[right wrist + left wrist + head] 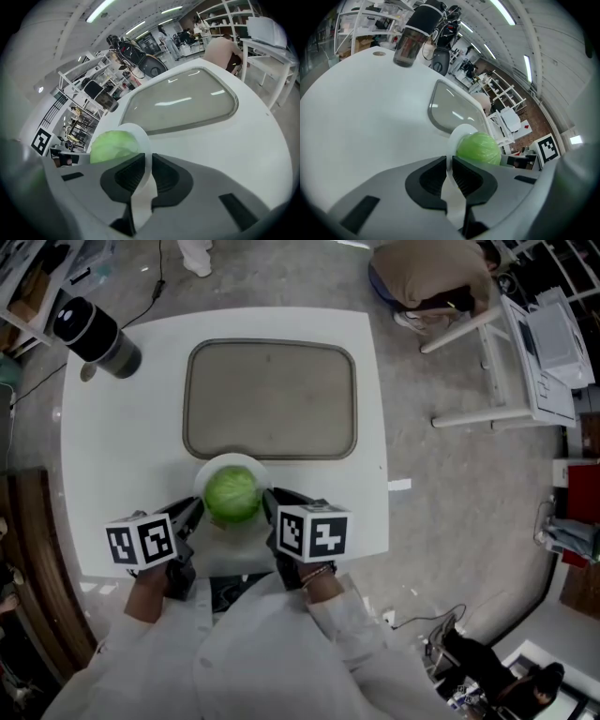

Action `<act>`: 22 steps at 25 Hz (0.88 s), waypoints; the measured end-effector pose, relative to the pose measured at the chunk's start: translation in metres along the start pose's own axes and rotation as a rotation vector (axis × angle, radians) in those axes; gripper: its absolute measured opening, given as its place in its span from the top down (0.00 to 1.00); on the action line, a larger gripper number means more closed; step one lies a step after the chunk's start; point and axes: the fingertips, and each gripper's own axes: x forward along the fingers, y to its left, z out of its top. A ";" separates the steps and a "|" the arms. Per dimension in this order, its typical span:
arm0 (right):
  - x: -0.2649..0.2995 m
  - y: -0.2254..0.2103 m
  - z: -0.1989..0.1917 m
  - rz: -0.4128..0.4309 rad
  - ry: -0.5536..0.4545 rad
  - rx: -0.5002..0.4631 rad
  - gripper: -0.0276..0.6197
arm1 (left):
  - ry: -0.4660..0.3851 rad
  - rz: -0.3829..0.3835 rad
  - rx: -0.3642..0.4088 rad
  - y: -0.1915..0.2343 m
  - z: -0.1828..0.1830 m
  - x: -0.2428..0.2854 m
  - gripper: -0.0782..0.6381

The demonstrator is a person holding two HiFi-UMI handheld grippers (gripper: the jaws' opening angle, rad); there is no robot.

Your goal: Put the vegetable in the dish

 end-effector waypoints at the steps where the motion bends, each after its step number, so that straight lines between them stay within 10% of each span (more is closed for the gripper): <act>1: -0.001 -0.003 0.006 0.003 0.002 -0.001 0.87 | -0.001 0.003 0.003 -0.005 0.005 0.003 0.83; 22: 0.019 -0.066 0.139 -0.008 -0.025 -0.010 0.87 | -0.033 -0.024 0.024 -0.050 0.118 0.083 0.83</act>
